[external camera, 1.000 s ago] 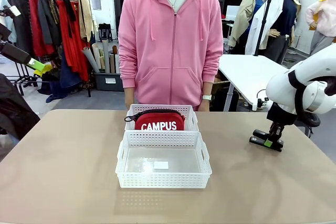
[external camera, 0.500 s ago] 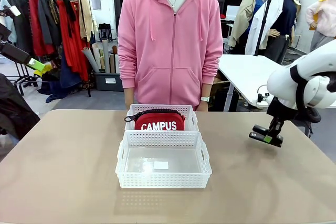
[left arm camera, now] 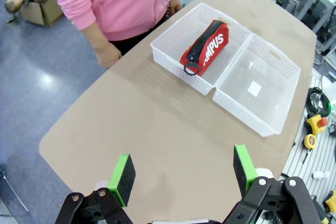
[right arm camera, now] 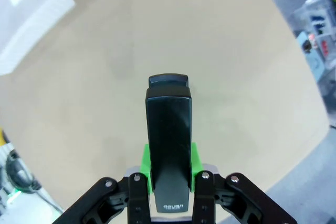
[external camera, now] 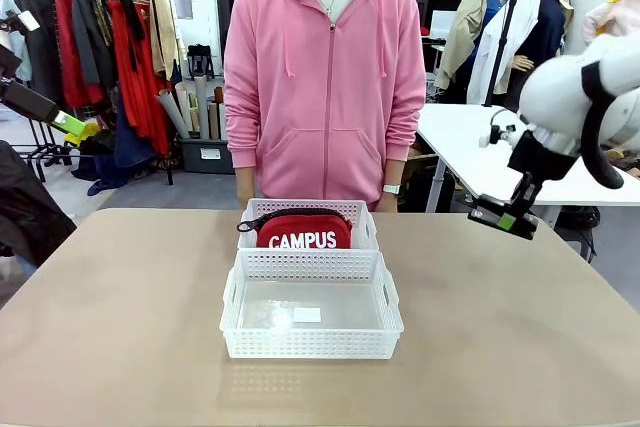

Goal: Distribute items into two baskets.
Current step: Pick up the Stapler that the person points to.

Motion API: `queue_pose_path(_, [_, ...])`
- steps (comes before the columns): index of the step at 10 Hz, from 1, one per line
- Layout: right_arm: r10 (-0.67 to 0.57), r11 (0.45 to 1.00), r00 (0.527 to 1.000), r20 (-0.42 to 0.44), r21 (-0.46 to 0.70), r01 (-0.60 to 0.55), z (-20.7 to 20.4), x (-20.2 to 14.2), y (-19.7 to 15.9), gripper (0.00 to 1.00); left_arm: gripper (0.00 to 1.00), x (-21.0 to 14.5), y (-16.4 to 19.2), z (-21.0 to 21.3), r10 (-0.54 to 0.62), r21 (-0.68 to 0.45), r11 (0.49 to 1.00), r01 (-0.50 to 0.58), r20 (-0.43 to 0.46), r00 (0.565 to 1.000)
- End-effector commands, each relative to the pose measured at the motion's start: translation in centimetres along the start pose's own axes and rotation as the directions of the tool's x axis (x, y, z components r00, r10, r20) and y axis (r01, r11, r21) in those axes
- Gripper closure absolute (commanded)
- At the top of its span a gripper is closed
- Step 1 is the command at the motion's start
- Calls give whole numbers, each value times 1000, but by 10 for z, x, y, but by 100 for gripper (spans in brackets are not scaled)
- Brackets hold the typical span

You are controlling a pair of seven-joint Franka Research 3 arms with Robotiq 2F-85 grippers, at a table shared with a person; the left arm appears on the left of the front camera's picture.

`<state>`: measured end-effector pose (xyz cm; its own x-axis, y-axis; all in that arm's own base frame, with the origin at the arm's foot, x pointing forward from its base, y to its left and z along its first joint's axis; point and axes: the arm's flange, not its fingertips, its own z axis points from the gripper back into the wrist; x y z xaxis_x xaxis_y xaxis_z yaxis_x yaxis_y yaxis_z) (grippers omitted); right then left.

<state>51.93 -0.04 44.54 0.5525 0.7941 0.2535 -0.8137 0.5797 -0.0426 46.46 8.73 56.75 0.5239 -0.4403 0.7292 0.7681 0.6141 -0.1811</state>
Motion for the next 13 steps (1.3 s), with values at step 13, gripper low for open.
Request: queue_pose_path(13, [128,991,992,5,-29,-128,135,32,81,100,3,0,-1,1,-2,3,1000,2,4,1000])
